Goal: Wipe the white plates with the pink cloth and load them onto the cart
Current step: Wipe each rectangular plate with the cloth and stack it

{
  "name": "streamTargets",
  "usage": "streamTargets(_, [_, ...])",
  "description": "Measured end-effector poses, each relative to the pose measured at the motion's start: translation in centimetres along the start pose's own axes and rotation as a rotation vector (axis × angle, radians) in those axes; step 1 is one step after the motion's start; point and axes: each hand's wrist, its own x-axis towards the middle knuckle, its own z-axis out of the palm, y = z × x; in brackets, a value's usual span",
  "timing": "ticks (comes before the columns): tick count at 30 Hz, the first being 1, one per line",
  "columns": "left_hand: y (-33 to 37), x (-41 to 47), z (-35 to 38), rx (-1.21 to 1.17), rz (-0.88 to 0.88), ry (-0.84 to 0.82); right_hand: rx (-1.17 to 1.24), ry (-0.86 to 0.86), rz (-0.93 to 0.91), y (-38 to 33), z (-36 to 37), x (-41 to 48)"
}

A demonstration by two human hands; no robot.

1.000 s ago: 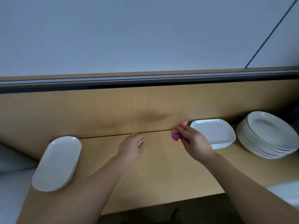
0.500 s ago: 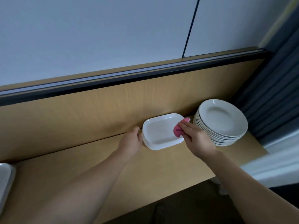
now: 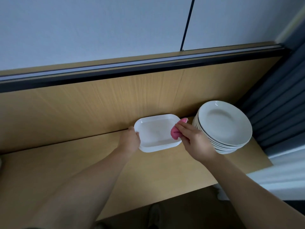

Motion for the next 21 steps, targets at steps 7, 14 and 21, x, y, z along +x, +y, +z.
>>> streamTargets(7, [-0.7,-0.2,-1.0,-0.139,-0.048,0.056,-0.009,-0.019,-0.013,-0.3,-0.7,0.8])
streamTargets(14, [-3.6,-1.9,-2.3,-0.345,-0.072,0.072,0.027,-0.035,-0.048,-2.3,-1.3,1.8])
streamTargets(21, [-10.3,-5.3,-4.2,-0.392,-0.083,0.153,0.02,-0.033,-0.067,-5.5,1.6,2.3])
